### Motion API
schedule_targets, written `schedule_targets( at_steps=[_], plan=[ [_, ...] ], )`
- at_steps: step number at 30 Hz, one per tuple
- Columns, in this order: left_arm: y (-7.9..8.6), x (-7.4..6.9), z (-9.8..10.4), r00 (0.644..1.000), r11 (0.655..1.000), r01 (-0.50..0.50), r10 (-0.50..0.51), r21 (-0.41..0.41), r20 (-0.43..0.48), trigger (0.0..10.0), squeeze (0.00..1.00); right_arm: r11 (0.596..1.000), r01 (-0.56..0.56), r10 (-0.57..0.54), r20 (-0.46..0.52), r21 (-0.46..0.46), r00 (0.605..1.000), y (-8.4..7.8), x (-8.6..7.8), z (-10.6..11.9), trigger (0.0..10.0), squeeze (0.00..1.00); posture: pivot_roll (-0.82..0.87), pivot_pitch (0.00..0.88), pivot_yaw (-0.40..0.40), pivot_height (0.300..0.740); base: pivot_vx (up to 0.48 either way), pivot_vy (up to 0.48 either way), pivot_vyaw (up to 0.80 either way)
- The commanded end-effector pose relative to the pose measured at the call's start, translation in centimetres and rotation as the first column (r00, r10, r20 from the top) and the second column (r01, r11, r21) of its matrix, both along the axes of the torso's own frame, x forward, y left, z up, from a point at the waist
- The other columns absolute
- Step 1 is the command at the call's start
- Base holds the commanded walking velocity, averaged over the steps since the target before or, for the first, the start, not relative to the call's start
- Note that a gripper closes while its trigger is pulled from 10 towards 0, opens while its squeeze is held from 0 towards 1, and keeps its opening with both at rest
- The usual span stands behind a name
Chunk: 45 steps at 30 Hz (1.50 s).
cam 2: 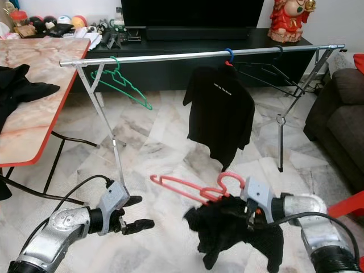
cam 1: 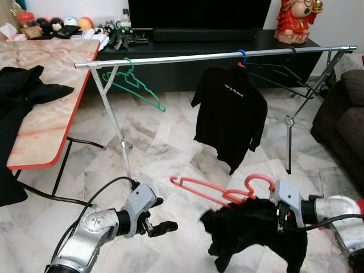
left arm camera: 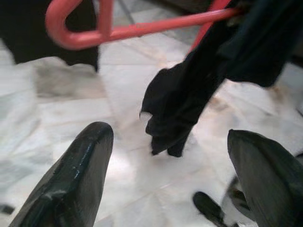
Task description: Hang hanger
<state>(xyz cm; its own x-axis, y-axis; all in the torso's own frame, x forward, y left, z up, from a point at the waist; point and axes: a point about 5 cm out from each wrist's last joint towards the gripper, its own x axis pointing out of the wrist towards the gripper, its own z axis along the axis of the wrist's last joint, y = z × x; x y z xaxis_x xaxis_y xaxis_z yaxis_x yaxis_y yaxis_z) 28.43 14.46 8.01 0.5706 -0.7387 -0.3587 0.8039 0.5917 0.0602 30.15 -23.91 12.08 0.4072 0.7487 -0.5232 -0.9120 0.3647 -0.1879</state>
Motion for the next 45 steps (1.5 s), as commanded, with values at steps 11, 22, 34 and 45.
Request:
schedule_targets(
  at_steps=[11, 22, 34, 45],
  plan=[
    [-0.3, 0.3, -2.1, 0.994, 0.994, -0.107, 0.107, -0.013, -0.032, 10.0, 0.0, 0.987, -0.159, 0.16, 0.171, -0.016, 0.972, 1.5, 0.0, 7.2, 0.0, 0.0, -0.05, 0.162, -0.026, 0.74, 0.0, 0.0, 0.0],
    [-1.3, 1.4, -2.3, 0.991, 0.99, -0.133, 0.133, -0.04, -0.006, 10.0, 0.0, 0.959, -0.284, 0.279, 0.215, -0.011, 0.936, 3.5, -1.5, 10.4, 0.0, 0.0, -0.07, 0.146, -0.026, 0.74, 0.0, 0.0, 0.0],
    [-1.9, 1.9, -2.5, 0.996, 0.994, -0.09, 0.089, -0.054, -0.024, 10.0, 0.0, 0.931, -0.364, 0.361, 0.226, -0.027, 0.905, 5.2, -2.7, 11.7, 0.0, 0.0, -0.08, 0.124, -0.024, 0.74, 0.0, 0.0, 0.0],
    [-2.7, 1.5, -2.9, 0.998, 0.998, -0.007, 0.003, -0.069, -0.061, 10.0, 0.0, 0.928, -0.371, 0.37, 0.245, -0.041, 0.896, 5.7, -2.8, 12.4, 0.0, 0.0, -0.08, 0.115, -0.024, 0.74, 0.0, 0.0, 0.0]
  ],
)
